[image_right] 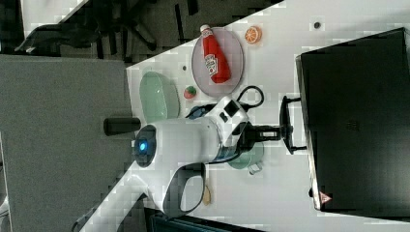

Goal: Flap open oven.

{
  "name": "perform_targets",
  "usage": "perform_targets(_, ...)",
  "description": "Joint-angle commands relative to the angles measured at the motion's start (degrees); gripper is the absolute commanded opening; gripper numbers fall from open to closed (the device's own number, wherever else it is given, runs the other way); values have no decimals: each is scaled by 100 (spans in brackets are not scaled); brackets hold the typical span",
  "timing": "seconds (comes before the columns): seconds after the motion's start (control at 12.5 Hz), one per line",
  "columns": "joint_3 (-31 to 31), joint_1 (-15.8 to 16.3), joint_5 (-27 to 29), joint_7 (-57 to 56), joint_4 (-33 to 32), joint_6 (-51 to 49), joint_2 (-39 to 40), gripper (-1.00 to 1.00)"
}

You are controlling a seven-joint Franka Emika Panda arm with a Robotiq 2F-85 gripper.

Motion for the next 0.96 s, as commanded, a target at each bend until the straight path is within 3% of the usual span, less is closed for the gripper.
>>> perform_targets(0.08, -65, -46, 15, -302, 97, 238, 131, -65)
perform_targets(0.56, 90, 61, -143, 10, 22, 404, 370, -65)
perform_targets(0.96, 252, 434, -1660, 1420, -83, 376, 406, -65)
